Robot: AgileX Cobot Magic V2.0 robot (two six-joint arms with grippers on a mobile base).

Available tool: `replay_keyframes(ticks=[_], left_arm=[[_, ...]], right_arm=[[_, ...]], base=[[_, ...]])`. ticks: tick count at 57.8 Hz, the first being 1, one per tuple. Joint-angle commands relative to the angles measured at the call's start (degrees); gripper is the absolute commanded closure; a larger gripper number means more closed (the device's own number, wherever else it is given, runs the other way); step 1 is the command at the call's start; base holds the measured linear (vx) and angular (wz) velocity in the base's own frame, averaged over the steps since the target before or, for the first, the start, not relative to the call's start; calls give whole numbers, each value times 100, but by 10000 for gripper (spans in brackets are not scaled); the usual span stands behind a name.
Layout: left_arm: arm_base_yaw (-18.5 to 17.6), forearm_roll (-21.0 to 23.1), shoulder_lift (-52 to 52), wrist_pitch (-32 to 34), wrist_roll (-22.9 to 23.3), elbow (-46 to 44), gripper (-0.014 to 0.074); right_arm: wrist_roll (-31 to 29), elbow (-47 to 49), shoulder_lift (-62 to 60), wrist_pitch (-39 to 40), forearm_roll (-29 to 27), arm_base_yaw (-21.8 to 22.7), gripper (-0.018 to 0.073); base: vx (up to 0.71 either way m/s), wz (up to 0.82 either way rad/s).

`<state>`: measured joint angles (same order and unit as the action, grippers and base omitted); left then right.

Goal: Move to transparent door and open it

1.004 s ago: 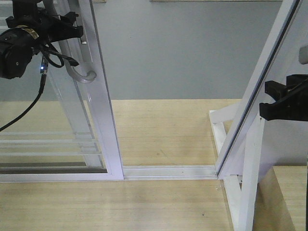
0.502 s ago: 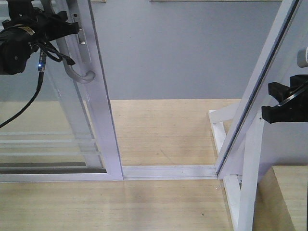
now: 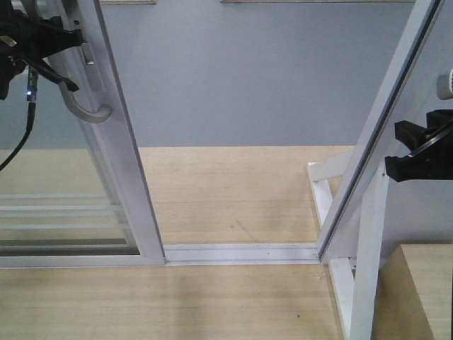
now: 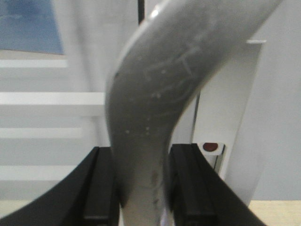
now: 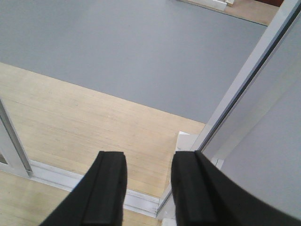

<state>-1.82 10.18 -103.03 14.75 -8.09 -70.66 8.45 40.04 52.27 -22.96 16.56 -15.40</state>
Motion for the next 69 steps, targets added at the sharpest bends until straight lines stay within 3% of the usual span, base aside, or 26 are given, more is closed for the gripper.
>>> replay_keyframes(ticks=[1,16,25,36,41,60,69], left_arm=[[71,66,257,186,-22,-132,204],[261,66,345,26,-36,-132,192],[444,59,622,-825,-55,-127,192],[525,-610,1246,-1656,-104,-127,192],[525,-701,1616,-1901,-104,-127,192],[520,-654,2736,-3530,-104,-127,192],[520,82,3131,-3945,-104,313,192]], right_arm=[[13,176,-69,399,123,27,227],[13,176,-69,399,126,27,227],[13,176,-69,399,126,27,227],[13,176,-69,451,125,27,227],[13,176,-69,509,125,27,227],[13,176,-69,486,85,27,227],[13,176,-69,486,85,27,227]], base=[[0,0],[0,0],[0,0],[0,0],[0,0],[0,0],[0,0]])
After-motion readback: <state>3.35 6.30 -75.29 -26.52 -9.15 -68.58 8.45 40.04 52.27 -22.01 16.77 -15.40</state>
